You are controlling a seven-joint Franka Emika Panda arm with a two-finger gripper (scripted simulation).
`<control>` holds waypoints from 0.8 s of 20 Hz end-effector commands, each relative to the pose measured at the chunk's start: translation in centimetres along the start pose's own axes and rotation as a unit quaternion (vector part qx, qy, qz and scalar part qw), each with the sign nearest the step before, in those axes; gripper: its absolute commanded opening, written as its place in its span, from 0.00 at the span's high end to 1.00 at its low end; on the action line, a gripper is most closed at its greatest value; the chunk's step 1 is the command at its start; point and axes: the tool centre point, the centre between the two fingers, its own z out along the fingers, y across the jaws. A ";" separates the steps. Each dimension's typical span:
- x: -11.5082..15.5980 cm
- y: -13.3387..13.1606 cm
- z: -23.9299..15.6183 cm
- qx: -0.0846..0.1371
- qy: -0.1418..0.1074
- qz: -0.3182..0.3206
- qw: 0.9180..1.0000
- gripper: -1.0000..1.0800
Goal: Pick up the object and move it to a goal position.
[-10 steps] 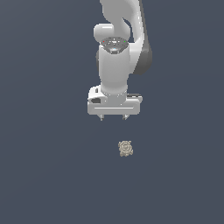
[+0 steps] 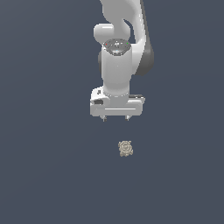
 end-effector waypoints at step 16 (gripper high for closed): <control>1.8 -1.4 2.7 -0.002 -0.009 -0.018 1.000 0.04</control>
